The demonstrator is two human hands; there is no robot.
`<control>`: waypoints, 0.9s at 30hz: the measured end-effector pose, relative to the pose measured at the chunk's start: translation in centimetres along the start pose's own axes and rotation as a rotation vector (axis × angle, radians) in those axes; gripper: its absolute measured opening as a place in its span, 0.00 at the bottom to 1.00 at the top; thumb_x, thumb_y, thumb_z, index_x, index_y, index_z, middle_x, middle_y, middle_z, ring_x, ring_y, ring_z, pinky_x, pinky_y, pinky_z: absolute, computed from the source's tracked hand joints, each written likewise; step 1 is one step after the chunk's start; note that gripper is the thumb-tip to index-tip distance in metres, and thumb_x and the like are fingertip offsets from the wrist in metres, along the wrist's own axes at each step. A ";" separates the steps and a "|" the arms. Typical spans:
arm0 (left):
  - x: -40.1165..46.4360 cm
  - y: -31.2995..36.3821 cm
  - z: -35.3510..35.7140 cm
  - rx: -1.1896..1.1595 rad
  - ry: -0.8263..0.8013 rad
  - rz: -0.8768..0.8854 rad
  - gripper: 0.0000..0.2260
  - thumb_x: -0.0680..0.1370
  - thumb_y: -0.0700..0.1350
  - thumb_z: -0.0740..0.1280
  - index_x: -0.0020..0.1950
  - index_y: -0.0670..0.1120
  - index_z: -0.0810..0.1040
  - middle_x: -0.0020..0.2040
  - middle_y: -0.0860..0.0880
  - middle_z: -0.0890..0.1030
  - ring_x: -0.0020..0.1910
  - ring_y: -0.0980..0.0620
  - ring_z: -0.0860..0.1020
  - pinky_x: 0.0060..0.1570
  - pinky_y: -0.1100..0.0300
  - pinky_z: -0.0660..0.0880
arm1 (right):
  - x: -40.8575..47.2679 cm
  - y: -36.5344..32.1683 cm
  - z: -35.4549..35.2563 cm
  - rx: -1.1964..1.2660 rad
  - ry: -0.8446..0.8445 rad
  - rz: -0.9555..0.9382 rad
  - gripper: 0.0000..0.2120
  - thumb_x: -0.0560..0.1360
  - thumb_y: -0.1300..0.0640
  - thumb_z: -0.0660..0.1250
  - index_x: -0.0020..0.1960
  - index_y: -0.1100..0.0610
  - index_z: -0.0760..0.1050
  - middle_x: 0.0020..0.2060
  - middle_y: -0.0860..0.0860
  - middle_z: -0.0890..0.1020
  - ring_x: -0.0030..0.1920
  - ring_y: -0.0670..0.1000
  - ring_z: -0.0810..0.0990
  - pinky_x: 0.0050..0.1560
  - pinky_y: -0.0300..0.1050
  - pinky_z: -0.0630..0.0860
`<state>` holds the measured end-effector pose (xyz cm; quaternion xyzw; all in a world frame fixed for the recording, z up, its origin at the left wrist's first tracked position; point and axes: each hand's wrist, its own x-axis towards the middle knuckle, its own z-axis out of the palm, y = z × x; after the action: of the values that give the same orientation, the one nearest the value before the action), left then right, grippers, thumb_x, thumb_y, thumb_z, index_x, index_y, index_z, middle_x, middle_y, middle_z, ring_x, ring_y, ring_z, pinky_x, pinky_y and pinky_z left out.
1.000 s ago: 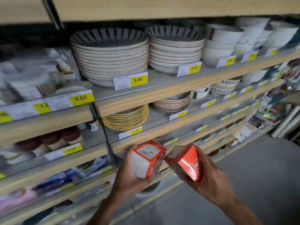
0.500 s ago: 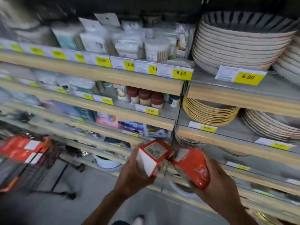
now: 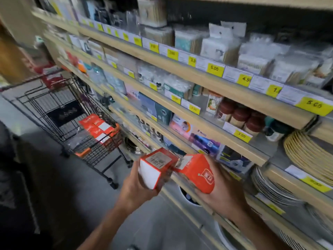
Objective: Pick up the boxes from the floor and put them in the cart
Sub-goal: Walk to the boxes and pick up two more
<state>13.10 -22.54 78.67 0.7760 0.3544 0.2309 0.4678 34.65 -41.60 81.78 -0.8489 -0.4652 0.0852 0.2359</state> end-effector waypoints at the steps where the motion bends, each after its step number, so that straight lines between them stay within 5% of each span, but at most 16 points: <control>1: 0.2 -0.5 -1.3 0.002 0.025 -0.017 0.47 0.59 0.50 0.81 0.71 0.67 0.59 0.56 0.69 0.76 0.53 0.61 0.78 0.34 0.49 0.82 | 1.0 -1.2 0.6 -0.009 0.002 -0.022 0.55 0.63 0.31 0.76 0.80 0.40 0.49 0.71 0.48 0.74 0.61 0.52 0.79 0.54 0.47 0.78; 13: 2.9 -7.5 -18.3 -0.109 0.292 -0.101 0.47 0.56 0.51 0.78 0.71 0.66 0.61 0.56 0.58 0.80 0.50 0.49 0.82 0.40 0.44 0.83 | 12.4 -18.4 8.7 -0.047 -0.042 -0.273 0.53 0.62 0.30 0.74 0.80 0.41 0.53 0.65 0.47 0.78 0.54 0.53 0.83 0.44 0.48 0.82; 17: 2.8 -10.5 -22.9 -0.129 0.414 -0.150 0.46 0.57 0.49 0.80 0.70 0.67 0.62 0.52 0.61 0.81 0.41 0.48 0.82 0.30 0.48 0.81 | 15.9 -23.1 12.1 -0.036 -0.120 -0.347 0.56 0.61 0.34 0.78 0.80 0.39 0.50 0.66 0.46 0.76 0.53 0.52 0.82 0.43 0.44 0.78; 22: 3.4 -14.2 -27.3 -0.120 0.512 -0.222 0.50 0.58 0.39 0.82 0.72 0.66 0.62 0.55 0.63 0.79 0.50 0.57 0.81 0.33 0.51 0.83 | 20.4 -28.1 16.4 -0.027 -0.190 -0.445 0.55 0.62 0.33 0.77 0.81 0.41 0.52 0.68 0.45 0.76 0.55 0.51 0.82 0.45 0.46 0.79; 25: 4.3 -15.3 -29.3 -0.086 0.566 -0.250 0.49 0.58 0.43 0.82 0.72 0.64 0.61 0.60 0.64 0.77 0.58 0.63 0.76 0.43 0.66 0.80 | 23.7 -30.3 18.6 -0.009 -0.233 -0.511 0.54 0.63 0.32 0.77 0.80 0.43 0.54 0.69 0.46 0.76 0.55 0.52 0.83 0.43 0.43 0.78; 27: 5.5 -16.1 -30.5 -0.072 0.611 -0.283 0.48 0.58 0.47 0.81 0.72 0.64 0.61 0.61 0.63 0.77 0.60 0.64 0.76 0.50 0.64 0.79 | 26.3 -31.6 20.2 0.004 -0.260 -0.543 0.54 0.63 0.32 0.77 0.80 0.42 0.52 0.69 0.45 0.75 0.56 0.52 0.83 0.43 0.42 0.77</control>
<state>-9.81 3.83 78.39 0.5970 0.5740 0.3983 0.3943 18.12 1.15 81.22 -0.6749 -0.7013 0.1278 0.1905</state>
